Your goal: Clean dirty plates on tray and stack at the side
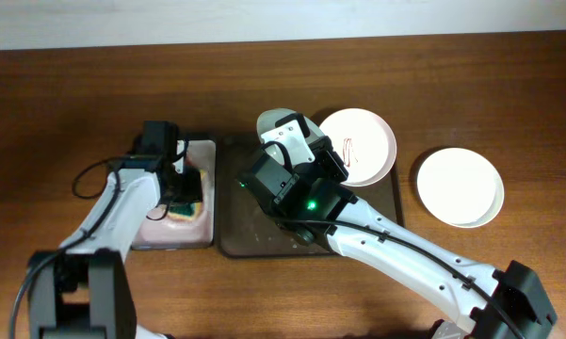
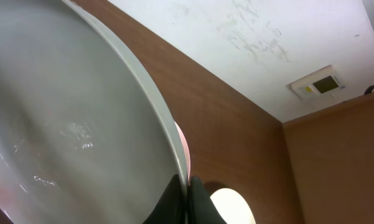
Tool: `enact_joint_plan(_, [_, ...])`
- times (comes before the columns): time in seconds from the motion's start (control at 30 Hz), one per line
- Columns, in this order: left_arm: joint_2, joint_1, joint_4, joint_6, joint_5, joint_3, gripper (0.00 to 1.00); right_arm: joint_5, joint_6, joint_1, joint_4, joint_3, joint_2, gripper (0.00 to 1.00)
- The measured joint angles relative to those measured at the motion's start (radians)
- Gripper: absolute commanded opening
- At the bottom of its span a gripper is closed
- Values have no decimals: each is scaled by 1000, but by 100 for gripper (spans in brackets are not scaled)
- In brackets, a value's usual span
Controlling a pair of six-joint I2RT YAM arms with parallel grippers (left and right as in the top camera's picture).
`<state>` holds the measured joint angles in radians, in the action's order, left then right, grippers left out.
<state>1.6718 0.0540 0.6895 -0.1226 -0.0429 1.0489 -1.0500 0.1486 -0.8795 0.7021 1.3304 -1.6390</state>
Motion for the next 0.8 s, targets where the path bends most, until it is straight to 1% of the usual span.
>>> enact_joint_plan(0.2, [-11,0,6,2,10,0,76,-5,1,0,0,0,0,4])
enact_joint_plan(0.43, [-11,0,6,2,10,0,77,-64,3,0,-5,0,2,4])
enact_joint_plan(0.53, [-11,0,6,2,10,0,77,-53,46,16,6,0,15,4])
enact_joint_plan(0.67, [-11,0,7,3,11,0,79,60,151,118,71,0,40,4])
enact_joint_plan(0.8, [-11,0,6,3,11,0,79,233,252,312,139,-1,63,4])
